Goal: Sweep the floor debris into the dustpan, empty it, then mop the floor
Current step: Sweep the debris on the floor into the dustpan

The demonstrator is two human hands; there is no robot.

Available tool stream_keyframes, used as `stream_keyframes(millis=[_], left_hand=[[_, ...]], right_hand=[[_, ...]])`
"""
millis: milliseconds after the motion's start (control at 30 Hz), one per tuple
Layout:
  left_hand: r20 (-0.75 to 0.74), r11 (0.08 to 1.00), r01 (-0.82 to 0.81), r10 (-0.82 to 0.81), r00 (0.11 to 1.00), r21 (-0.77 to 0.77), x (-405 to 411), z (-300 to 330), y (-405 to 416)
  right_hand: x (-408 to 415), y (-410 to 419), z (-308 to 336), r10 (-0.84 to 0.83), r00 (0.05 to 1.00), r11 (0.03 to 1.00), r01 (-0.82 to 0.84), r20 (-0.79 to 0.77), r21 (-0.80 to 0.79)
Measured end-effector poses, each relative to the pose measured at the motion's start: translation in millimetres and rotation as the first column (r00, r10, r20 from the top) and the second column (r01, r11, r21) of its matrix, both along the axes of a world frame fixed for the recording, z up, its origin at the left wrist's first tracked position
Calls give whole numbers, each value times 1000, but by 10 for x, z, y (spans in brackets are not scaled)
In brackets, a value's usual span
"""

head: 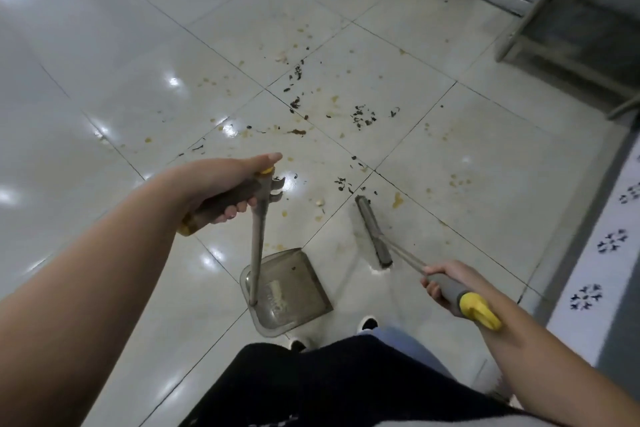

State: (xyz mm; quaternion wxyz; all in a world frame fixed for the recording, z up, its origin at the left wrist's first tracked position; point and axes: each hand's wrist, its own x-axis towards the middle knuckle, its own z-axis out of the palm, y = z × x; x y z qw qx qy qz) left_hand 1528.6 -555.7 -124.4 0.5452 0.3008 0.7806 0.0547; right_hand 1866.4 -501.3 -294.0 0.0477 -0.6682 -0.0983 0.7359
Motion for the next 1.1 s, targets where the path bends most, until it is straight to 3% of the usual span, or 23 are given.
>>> stream_keyframes(millis=[267,467,600,833,1100], left_hand=[[24,994,109,-109,994,10,128,-8,540],[-42,998,-62,62,997,4,331,-131,1209],[-116,982,-186,188,975,29,467,-202,1678],[-149,971,-236,238,960,31,540,-331,2284],[-131,982,-187,188,973,18,504,-418,2520]], right_hand=[[436,383,114,-343,939,934,345,-36,97],[523,977,-123,-467,882,873,471,-61,125],[406,1434,-229,-369,929,925,368,-12,89],[-238,1970,-396,-57,989,993,42,136,115],[-816,1912,-527,67,998,997,-68,20,29]])
